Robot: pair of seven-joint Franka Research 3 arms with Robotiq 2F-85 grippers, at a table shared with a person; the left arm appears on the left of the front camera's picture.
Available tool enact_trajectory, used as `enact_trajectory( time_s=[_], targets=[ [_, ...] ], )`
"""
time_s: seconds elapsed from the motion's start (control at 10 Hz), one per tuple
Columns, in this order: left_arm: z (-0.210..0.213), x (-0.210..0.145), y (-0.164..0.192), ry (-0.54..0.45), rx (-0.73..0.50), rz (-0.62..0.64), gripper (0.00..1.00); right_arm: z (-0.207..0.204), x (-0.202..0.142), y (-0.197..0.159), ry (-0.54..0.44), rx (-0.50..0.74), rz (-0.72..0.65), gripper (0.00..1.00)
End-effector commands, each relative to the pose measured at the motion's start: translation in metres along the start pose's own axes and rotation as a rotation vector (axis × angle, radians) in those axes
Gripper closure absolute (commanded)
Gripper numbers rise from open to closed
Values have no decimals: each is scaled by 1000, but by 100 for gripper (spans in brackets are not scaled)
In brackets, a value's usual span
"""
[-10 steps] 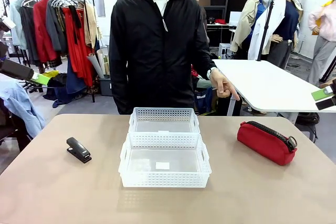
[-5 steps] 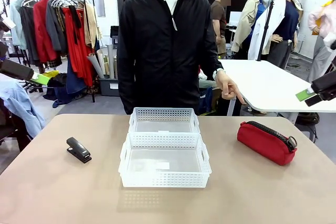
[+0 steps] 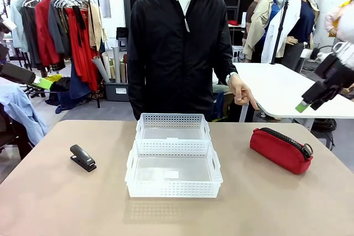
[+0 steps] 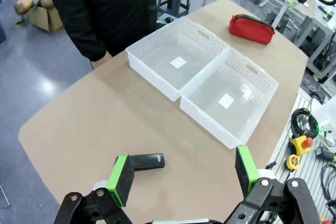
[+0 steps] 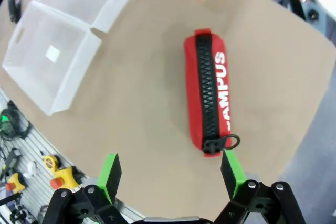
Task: Distribute items into two baskets.
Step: Pick up the Pencil pouch that the person points to.
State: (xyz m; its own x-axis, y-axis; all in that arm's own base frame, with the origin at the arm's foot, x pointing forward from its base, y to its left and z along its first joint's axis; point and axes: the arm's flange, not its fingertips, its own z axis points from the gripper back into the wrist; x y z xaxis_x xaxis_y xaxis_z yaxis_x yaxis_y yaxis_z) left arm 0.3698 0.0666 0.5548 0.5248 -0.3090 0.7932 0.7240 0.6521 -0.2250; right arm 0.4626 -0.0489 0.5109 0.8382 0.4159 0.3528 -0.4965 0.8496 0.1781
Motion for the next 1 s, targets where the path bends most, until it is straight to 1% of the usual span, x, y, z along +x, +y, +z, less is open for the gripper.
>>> enact_trajectory(
  time_s=[0.0,0.1,0.2,0.3,0.6,0.9],
  targets=[
    [1,1,0,-10,4,-6,0,-12,25,-11,90,-56,33,0],
    [1,1,0,-10,4,-6,0,-23,32,-15,137,-65,71,0],
    [1,1,0,-10,4,-6,0,-41,38,-23,196,-103,78,0],
    [1,1,0,-10,4,-6,0,-58,41,-27,221,-92,96,0],
    [1,1,0,-10,4,-6,0,-91,45,-32,192,-85,125,0],
    [1,1,0,-10,4,-6,0,-122,49,-28,192,-129,159,0]
  ],
)
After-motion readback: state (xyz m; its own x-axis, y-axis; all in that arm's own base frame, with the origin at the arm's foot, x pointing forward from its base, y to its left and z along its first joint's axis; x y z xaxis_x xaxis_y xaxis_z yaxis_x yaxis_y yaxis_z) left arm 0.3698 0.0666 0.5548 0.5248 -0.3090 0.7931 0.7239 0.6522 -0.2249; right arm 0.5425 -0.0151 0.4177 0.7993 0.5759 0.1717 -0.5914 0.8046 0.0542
